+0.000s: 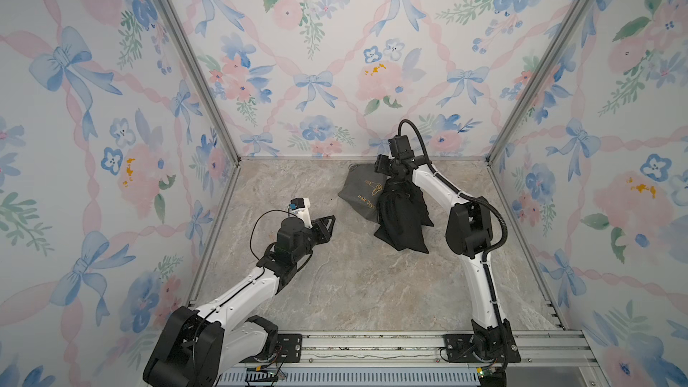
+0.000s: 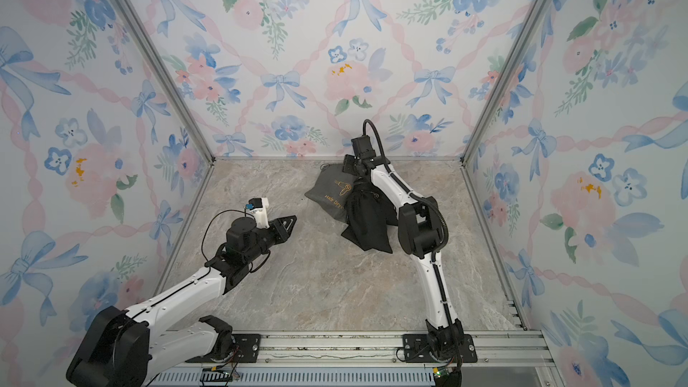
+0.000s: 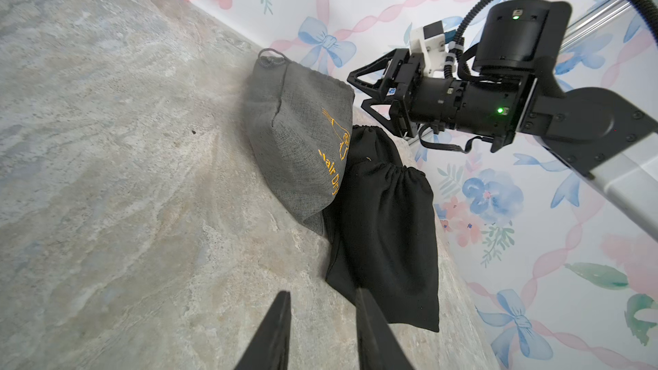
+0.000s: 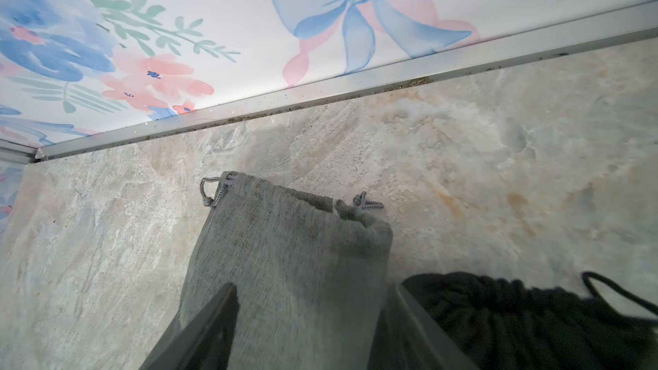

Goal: Pack away hair dryers
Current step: Adjust the drawstring bag at the center of the board.

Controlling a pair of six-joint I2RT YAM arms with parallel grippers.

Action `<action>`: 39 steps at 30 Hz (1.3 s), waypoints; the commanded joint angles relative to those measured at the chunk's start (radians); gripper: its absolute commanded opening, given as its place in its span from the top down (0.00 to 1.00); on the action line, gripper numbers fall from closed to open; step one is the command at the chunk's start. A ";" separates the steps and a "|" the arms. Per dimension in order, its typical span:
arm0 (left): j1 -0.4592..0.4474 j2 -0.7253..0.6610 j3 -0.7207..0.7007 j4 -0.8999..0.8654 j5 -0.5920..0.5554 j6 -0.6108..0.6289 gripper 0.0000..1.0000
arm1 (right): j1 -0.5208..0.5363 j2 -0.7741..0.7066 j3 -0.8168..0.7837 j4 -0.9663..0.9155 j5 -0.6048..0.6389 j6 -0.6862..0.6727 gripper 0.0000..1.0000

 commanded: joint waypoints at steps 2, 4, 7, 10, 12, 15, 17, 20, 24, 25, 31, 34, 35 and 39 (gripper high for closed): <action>0.014 0.005 -0.019 0.006 0.025 0.026 0.68 | -0.009 0.116 0.141 -0.018 -0.021 0.018 0.27; 0.021 -0.006 -0.026 0.006 0.032 0.022 0.68 | -0.014 0.163 0.204 -0.036 -0.022 0.016 0.26; 0.031 -0.027 -0.043 0.005 0.032 0.022 0.68 | -0.016 0.186 0.218 -0.002 -0.040 -0.002 0.35; 0.050 -0.044 -0.055 0.005 0.046 0.017 0.68 | -0.010 0.180 0.217 0.021 -0.078 -0.024 0.56; 0.059 -0.050 -0.062 0.005 0.050 0.011 0.68 | -0.005 0.171 0.213 0.032 -0.110 -0.040 0.74; 0.063 -0.058 -0.068 0.006 0.055 0.007 0.68 | 0.004 0.148 0.195 0.040 -0.149 -0.065 1.00; 0.064 -0.065 -0.072 0.006 0.056 0.004 0.68 | 0.012 0.112 0.155 0.050 -0.146 -0.081 1.00; 0.067 -0.079 -0.083 0.006 0.055 0.003 0.68 | 0.020 0.056 0.076 0.086 -0.146 -0.099 1.00; 0.073 -0.089 -0.093 0.006 0.058 0.003 0.69 | 0.051 0.018 0.051 0.082 -0.162 -0.140 1.00; 0.076 -0.089 -0.095 0.006 0.057 0.001 0.69 | 0.062 0.014 0.054 0.075 -0.158 -0.153 1.00; 0.114 -0.113 -0.084 0.003 0.084 -0.013 0.69 | 0.126 -0.052 0.035 0.054 -0.184 -0.197 1.00; 0.144 -0.137 -0.076 -0.007 0.093 -0.024 0.69 | 0.150 -0.137 -0.070 0.088 -0.249 -0.239 1.00; 0.158 -0.149 -0.075 -0.017 0.093 -0.032 0.69 | 0.158 -0.166 -0.113 0.098 -0.281 -0.266 1.00; 0.208 -0.201 -0.062 -0.083 0.061 -0.036 0.70 | 0.179 -0.257 -0.235 0.095 -0.432 -0.367 1.00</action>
